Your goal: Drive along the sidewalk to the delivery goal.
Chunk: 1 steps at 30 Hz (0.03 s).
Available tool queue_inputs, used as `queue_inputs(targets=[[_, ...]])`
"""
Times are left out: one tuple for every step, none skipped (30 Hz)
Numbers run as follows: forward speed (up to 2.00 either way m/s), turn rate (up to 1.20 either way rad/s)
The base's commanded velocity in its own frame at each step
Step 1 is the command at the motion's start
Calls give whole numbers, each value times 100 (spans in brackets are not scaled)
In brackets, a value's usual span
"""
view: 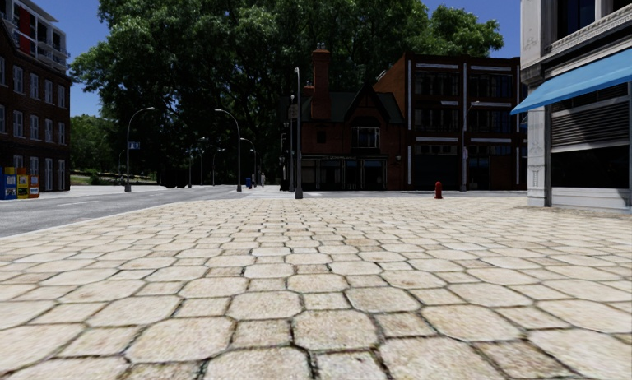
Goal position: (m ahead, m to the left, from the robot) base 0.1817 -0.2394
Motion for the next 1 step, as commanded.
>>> queue_inputs(targets=[[0, 0]])
